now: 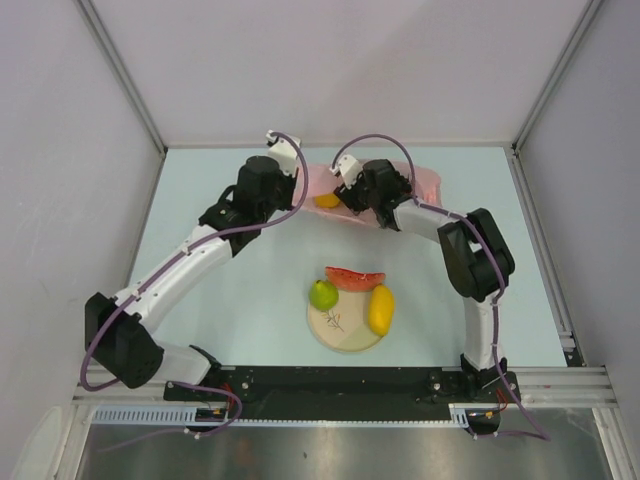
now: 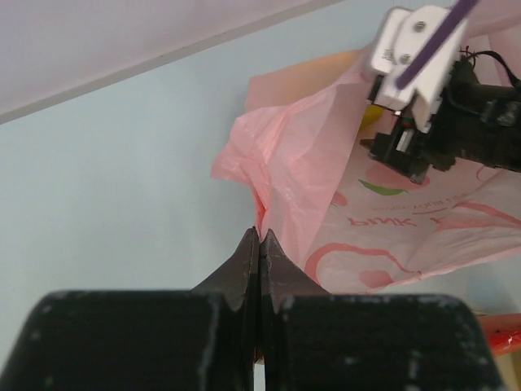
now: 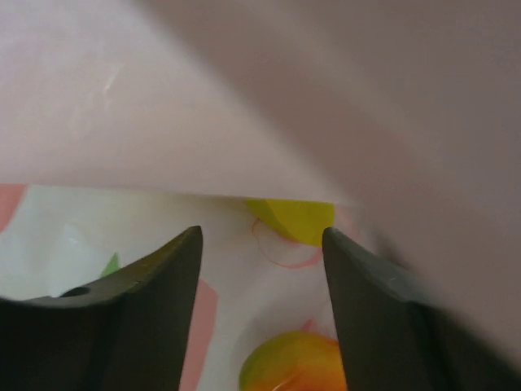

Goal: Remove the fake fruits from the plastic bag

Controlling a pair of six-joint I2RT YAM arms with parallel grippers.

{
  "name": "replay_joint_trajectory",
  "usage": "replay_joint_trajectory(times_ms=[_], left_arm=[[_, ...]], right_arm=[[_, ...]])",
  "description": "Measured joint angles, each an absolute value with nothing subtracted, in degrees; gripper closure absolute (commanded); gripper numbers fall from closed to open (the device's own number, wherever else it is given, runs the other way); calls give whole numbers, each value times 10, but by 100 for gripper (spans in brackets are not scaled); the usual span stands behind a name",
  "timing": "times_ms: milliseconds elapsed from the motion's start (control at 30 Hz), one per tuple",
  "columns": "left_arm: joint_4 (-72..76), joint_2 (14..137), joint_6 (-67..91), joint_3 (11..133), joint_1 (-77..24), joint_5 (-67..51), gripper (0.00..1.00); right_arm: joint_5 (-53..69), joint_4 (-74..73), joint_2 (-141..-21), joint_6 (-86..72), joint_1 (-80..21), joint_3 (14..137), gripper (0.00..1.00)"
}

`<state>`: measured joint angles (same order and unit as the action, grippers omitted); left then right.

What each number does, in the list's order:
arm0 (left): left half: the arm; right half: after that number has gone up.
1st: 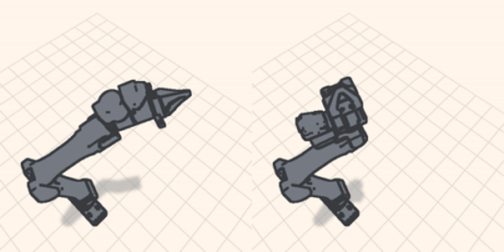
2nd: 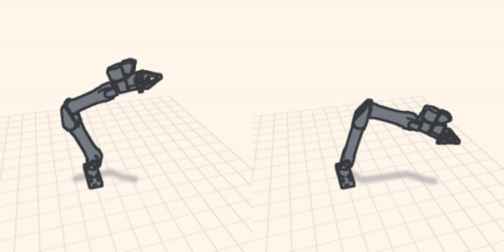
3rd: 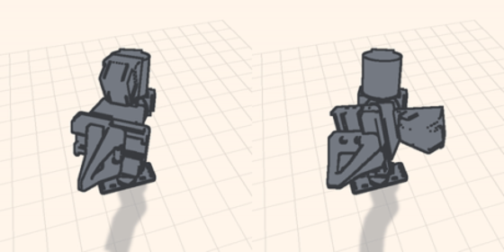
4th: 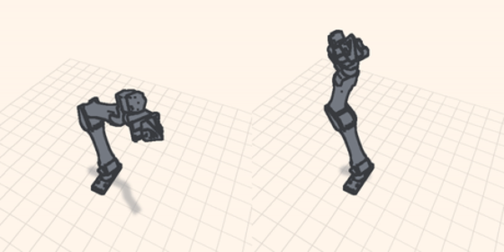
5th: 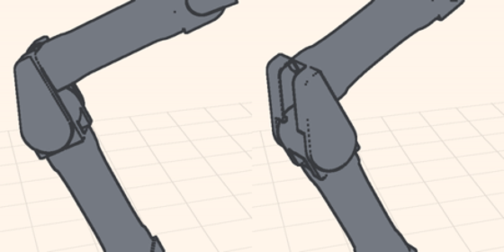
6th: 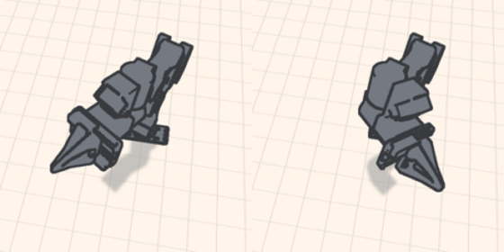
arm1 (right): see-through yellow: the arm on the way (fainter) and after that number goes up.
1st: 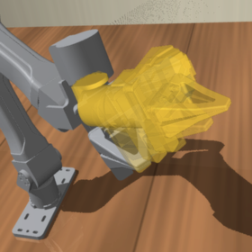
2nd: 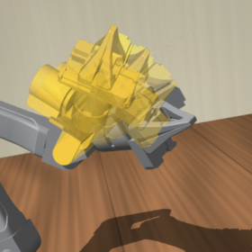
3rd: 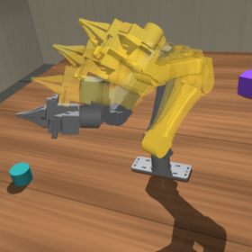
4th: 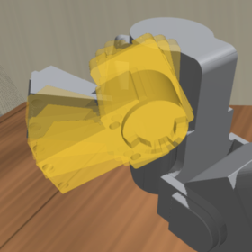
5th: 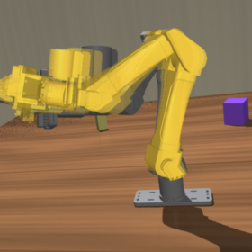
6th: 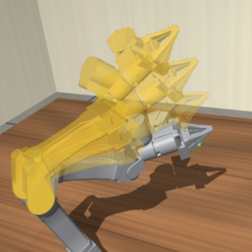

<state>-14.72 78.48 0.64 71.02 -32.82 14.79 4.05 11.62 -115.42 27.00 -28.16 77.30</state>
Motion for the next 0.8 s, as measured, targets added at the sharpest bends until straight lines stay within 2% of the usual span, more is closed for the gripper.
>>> replay_joint_trajectory(times_ms=[200,533,667,800], left_arm=[[-147,793,6,710,-328,143,100],[-147,810,5,710,-329,142,100],[-147,811,5,710,-329,142,100],[-147,811,-1,709,-329,142,100]], right_arm=[[53,53,-1249,369,-277,911,19],[84,-91,-1396,496,-254,1145,22],[86,-118,-1399,500,-254,1151,23],[91,-111,-1338,466,-261,1060,25]])
